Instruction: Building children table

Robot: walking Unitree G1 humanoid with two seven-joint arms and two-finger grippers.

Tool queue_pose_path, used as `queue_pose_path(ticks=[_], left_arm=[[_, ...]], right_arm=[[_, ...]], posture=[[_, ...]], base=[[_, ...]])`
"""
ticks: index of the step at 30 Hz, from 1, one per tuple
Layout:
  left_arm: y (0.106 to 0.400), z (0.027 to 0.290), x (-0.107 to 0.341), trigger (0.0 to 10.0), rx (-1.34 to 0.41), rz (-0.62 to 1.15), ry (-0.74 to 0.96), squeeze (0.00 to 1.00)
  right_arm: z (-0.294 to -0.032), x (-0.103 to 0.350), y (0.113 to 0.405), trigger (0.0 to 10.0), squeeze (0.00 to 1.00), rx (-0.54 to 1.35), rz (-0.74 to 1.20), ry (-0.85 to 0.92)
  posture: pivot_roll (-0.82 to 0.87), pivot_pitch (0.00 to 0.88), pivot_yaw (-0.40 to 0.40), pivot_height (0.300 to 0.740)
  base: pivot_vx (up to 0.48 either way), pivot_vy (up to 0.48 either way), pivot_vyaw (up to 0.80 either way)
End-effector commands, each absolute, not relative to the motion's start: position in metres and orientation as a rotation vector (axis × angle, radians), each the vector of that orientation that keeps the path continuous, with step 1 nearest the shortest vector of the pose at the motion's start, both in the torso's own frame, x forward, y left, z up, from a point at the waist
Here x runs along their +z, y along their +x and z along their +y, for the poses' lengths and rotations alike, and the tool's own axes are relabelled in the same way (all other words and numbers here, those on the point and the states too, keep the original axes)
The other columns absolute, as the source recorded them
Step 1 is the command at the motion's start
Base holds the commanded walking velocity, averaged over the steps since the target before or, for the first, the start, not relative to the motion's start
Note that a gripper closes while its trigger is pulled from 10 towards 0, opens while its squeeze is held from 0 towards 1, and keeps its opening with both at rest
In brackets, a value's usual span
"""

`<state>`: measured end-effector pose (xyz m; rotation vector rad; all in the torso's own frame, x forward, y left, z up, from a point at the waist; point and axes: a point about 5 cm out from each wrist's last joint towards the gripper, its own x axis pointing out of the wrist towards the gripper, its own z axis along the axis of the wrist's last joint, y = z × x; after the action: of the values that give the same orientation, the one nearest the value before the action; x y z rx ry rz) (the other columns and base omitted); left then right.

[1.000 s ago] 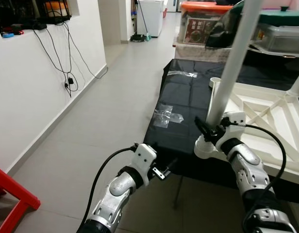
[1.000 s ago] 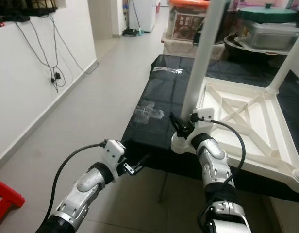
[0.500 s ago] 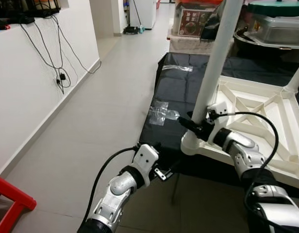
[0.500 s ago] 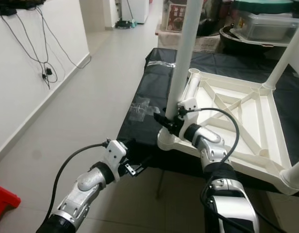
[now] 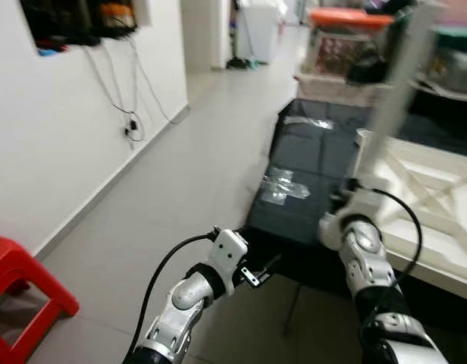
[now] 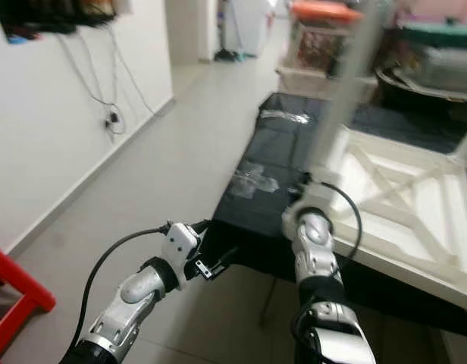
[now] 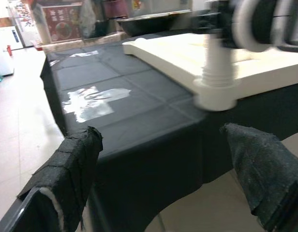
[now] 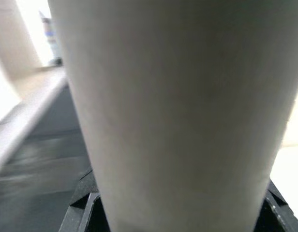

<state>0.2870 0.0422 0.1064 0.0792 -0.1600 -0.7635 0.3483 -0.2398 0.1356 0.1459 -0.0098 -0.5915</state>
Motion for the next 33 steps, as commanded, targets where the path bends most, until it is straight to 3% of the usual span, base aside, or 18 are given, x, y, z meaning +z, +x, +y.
queue_pose_path(ticks=[1, 4, 5, 8, 9, 13, 14, 17, 21, 26, 28, 33], left_arm=[[0.285, 0.04, 0.106, 10.0, -0.778, -0.164, 0.087, 0.0], [0.285, 0.04, 0.106, 10.0, -0.778, -0.165, 0.088, 0.0], [0.285, 0.041, 0.106, 10.0, -0.778, -0.164, 0.089, 0.0], [0.285, 0.041, 0.106, 10.0, -0.778, -0.164, 0.09, 0.0], [0.285, 0.041, 0.105, 10.0, -0.779, -0.164, 0.09, 0.0], [0.285, 0.041, 0.106, 10.0, -0.777, -0.164, 0.089, 0.0], [0.285, 0.041, 0.106, 10.0, -0.776, -0.163, 0.088, 0.0], [0.285, 0.041, 0.106, 10.0, -0.776, -0.164, 0.086, 0.0], [0.285, 0.041, 0.106, 10.0, -0.776, -0.165, 0.086, 0.0], [0.284, 0.04, 0.107, 10.0, -0.777, -0.165, 0.083, 0.0], [0.284, 0.04, 0.107, 10.0, -0.777, -0.165, 0.083, 0.0], [0.284, 0.04, 0.108, 10.0, -0.775, -0.168, 0.084, 0.0]], right_arm=[[-0.238, 0.125, 0.336, 0.0, 0.0, -0.748, 0.029, 0.248], [-0.222, 0.131, 0.343, 0.0, 0.0, -0.676, 0.01, 0.251], [-0.212, 0.133, 0.35, 10.0, 0.0, -0.588, -0.005, 0.246], [-0.206, 0.135, 0.354, 10.0, 0.0, -0.529, -0.015, 0.24], [-0.199, 0.136, 0.357, 10.0, 1.0, -0.469, -0.034, 0.242], [-0.188, 0.14, 0.362, 10.0, 1.0, -0.338, -0.075, 0.225], [-0.185, 0.139, 0.362, 10.0, 0.0, -0.243, -0.069, 0.22], [-0.184, 0.137, 0.362, 10.0, 0.0, -0.09, -0.048, 0.203], [-0.184, 0.136, 0.362, 10.0, 0.0, -0.034, -0.038, 0.192], [-0.186, 0.132, 0.355, 10.0, 0.0, 0.408, 0.05, 0.125], [-0.186, 0.132, 0.355, 10.0, 0.0, 0.408, 0.05, 0.125], [-0.174, 0.131, 0.354, 10.0, 0.0, 0.683, 0.115, 0.007]], posture=[[0.11, 0.0, -0.059, 0.74], [0.11, 0.0, -0.061, 0.74], [0.11, 0.0, -0.061, 0.74], [0.11, 0.0, -0.061, 0.74], [0.11, 0.0, -0.059, 0.74], [0.11, 0.0, -0.063, 0.74], [0.11, 0.0, -0.063, 0.74], [0.11, 0.0, -0.059, 0.74], [0.11, 0.0, -0.059, 0.74], [0.11, 0.0, -0.063, 0.74], [0.11, 0.0, -0.063, 0.74], [0.12, 0.0, -0.069, 0.74]], base=[[0.0, 0.0, 0.0], [0.0, 0.0, 0.0], [0.0, 0.0, 0.0], [0.0, 0.0, 0.0], [0.0, 0.0, 0.0], [0.0, 0.0, 0.0], [0.0, 0.0, 0.0], [0.0, 0.0, 0.0], [0.0, 0.0, 0.0], [0.0, 0.0, 0.0], [0.0, 0.0, 0.0], [0.0, 0.0, 0.0]])
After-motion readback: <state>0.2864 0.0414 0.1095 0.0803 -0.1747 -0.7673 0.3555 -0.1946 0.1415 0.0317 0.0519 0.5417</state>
